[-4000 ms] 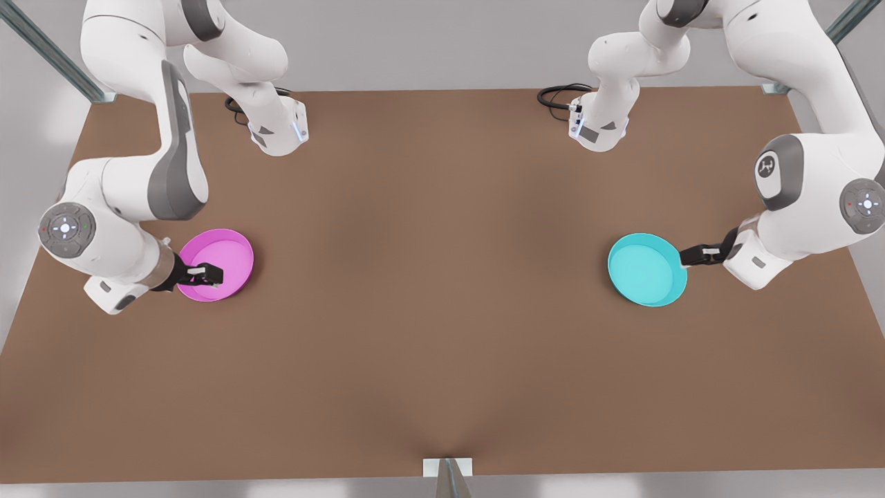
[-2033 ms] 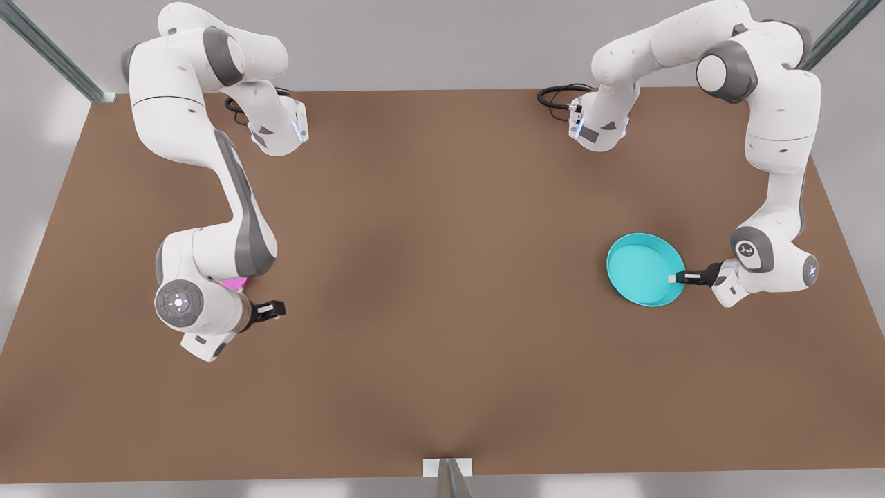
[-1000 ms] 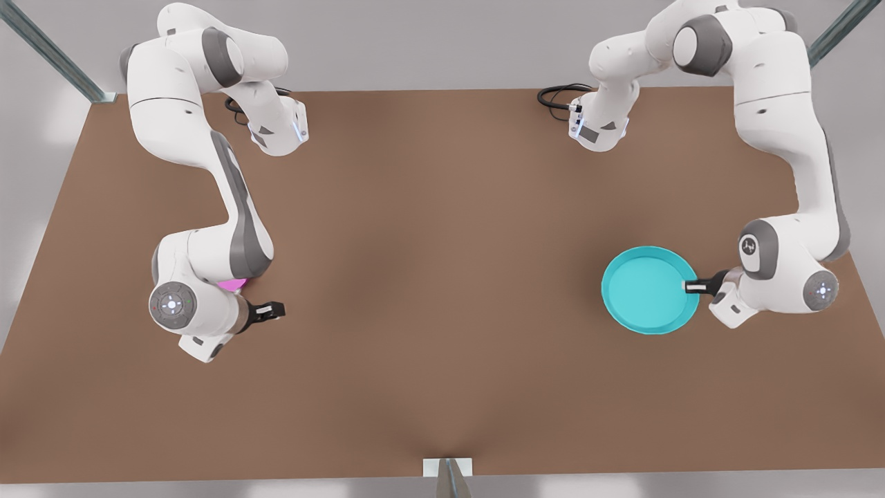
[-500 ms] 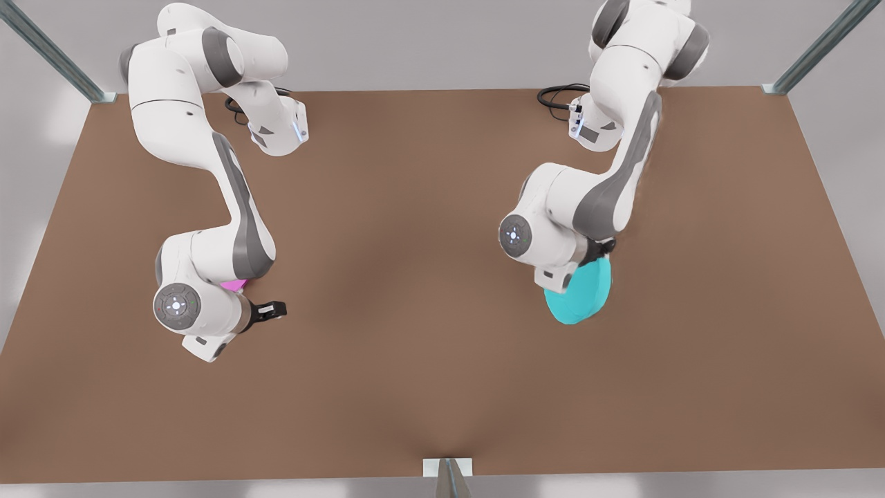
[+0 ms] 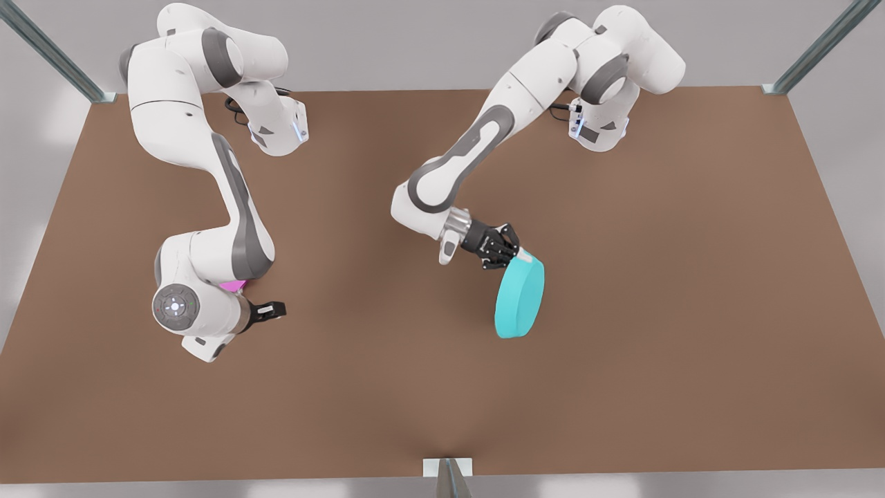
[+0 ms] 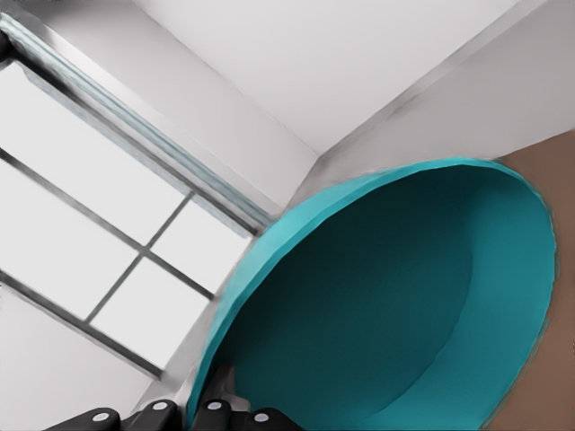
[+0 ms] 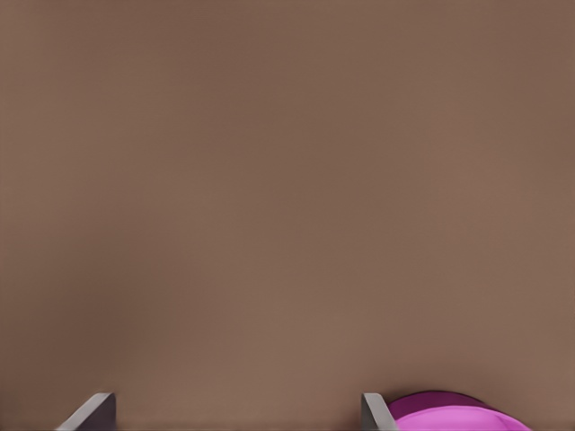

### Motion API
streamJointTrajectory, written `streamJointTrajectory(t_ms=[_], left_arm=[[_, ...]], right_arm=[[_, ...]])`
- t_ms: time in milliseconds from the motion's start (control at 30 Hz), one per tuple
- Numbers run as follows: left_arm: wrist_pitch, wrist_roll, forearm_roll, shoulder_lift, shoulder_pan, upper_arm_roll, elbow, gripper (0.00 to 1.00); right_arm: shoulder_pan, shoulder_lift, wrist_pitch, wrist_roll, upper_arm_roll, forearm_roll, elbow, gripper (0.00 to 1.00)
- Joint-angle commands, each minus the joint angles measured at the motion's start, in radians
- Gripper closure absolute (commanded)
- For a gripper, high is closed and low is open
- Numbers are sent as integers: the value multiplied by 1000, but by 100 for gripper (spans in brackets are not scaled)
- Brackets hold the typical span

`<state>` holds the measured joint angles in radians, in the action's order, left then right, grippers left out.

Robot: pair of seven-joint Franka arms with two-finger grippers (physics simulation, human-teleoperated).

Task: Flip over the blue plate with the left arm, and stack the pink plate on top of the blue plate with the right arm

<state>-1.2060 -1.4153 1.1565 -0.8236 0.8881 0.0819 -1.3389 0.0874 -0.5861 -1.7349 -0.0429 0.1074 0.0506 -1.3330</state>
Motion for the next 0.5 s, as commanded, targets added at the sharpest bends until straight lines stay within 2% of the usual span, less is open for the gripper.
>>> streamJointTrajectory(t_ms=[0, 467], left_arm=[[-3, -14, 37, -5, 2, -1, 0, 79], [19, -376, 209, -157, 71, -1, 0, 79]], right_arm=[[2, 0, 0, 0, 0, 2, 0, 0], [0, -1, 3, -6, 0, 0, 0, 0]])
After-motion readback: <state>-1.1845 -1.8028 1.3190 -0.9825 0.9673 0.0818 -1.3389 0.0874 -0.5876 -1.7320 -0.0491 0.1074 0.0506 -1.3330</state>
